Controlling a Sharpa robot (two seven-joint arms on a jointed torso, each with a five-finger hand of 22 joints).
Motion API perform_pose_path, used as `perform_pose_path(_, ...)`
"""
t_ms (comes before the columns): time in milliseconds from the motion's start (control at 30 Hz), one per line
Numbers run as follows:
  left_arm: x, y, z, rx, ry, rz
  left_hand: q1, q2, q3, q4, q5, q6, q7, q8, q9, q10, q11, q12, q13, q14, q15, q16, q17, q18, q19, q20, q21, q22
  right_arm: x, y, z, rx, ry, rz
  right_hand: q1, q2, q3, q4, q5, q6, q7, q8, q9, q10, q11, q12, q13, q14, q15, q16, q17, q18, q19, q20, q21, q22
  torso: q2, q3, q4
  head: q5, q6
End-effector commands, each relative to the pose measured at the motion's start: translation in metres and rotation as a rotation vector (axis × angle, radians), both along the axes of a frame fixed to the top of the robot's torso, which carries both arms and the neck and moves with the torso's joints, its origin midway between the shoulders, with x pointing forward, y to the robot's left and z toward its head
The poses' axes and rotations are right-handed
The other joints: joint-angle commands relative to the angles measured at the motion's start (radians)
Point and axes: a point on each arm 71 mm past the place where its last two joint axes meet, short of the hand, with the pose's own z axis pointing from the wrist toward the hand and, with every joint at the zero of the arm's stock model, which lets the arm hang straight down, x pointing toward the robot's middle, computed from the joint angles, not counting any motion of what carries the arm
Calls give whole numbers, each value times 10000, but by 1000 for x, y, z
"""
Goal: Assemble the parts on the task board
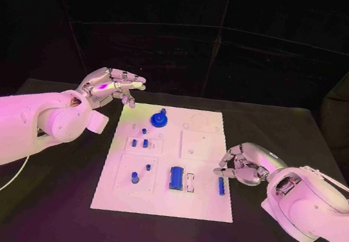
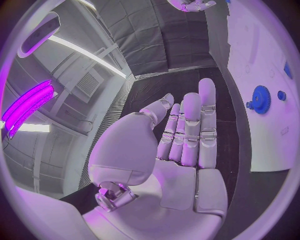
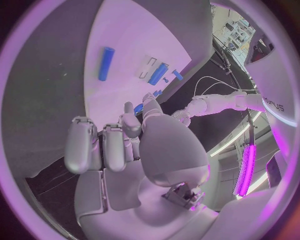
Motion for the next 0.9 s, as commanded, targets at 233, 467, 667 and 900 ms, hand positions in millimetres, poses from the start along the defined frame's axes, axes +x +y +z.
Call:
perform_pose_path(233,0,-2,1,-92,-24,-129,23,25,-50,14,46,-31,4,54,15,-61,15,29,-10,-68,-25,41,-10,143,-7,50,-37,-10,-2,-26,-2,-1613,228,-104,-24,80,-231,106,94,292,-47,-113,-53,71,58,-18,55,593,80,-18,245,-50,57,75,12,88,8,-4,-30,-281,42)
perform_pose_path(467,-1,-2,1,-99,-21,-142,23,25,-50,14,46,-31,4,54,15,-61,15,29,-10,-68,-25,41,-10,143,-7,50,-37,-10,4,-26,-9,-2301,363,-120,-159,78,-415,266,94,466,-83,-196,-85,86,32,-43,55,590,59,-32,239,-47,52,60,3,77,13,13,-43,-225,15)
perform_pose_path(667,-1,-1,1,-97,-22,-136,23,25,-50,14,46,-31,4,54,15,-61,15,29,-10,-68,-25,41,-10,143,-7,50,-37,-10,5,-18,-16,-2732,601,162,-228,34,-624,396,-84,610,-117,-250,-94,40,8,-153,-17,569,39,-103,154,-30,15,47,-52,-6,4,-7,-10,-220,7)
perform_pose_path(900,-1,0,1,-86,-15,-115,24,27,-52,14,46,-33,4,58,15,-65,16,34,-11,-70,-25,44,-12,143,-7,50,-39,-11,5,-9,-22,-2876,736,388,-232,30,-662,419,-115,650,-126,-249,-87,14,2,-203,-55,557,35,-141,105,-22,-3,44,-79,-47,8,-4,-48,-188,-12)
